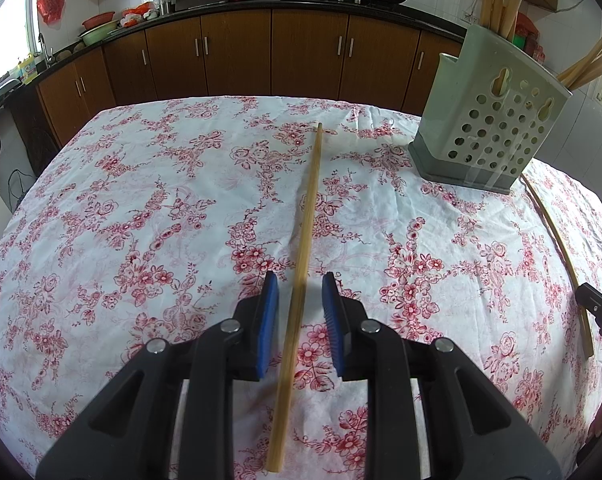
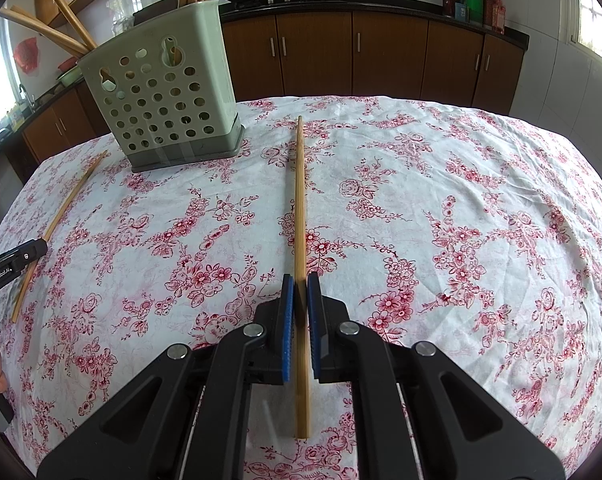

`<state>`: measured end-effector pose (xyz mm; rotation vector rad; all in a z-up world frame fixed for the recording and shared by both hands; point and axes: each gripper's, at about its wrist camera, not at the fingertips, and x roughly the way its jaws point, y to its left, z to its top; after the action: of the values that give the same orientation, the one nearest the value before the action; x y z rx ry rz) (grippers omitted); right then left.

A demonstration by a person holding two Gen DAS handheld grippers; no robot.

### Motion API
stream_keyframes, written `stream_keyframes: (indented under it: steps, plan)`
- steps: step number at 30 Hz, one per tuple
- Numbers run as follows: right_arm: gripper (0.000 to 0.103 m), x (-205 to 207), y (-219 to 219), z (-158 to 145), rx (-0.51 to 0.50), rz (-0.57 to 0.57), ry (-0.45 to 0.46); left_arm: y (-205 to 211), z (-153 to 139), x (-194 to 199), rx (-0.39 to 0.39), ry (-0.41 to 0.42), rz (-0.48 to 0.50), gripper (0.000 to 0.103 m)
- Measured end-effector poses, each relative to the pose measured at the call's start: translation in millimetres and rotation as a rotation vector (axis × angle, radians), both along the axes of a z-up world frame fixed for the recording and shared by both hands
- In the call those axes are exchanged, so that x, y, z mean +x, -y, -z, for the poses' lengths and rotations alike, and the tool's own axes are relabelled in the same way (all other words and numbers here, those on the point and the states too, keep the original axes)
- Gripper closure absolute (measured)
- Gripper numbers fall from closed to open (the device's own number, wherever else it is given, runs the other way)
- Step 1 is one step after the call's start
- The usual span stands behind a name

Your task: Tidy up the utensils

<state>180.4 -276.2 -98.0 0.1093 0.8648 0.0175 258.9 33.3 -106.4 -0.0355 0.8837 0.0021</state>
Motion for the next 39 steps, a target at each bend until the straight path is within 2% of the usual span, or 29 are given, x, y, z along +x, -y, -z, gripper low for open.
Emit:
stream_keyframes:
  steps: [16, 19, 24, 26, 32, 39]
  plan:
    - [0.095, 0, 0, 0, 0.002, 0.000, 0.001, 0, 0, -1, -0.004, 0.001, -0.002, 0.078]
    - [0.095, 1, 2, 0, 0.024, 0.001, 0.002, 6, 1, -10, 0.050, -0.004, 0.021, 0.079]
    - [0.095, 0, 5, 0, 0.052, 0.002, 0.007, 5, 0, -26, 0.072, -0.014, 0.054, 0.094]
    - [0.095, -3, 6, -4, 0.046, 0.006, 0.023, 5, -3, -29, 0.084, -0.030, 0.065, 0.094]
    - [0.095, -18, 16, -46, 0.066, 0.023, 0.152, 4, -40, -43, 0.089, 0.067, 0.084, 0.094]
    - [0.095, -30, 24, -97, 0.075, 0.046, 0.297, 1, -103, -53, 0.040, 0.227, 0.083, 0.095]
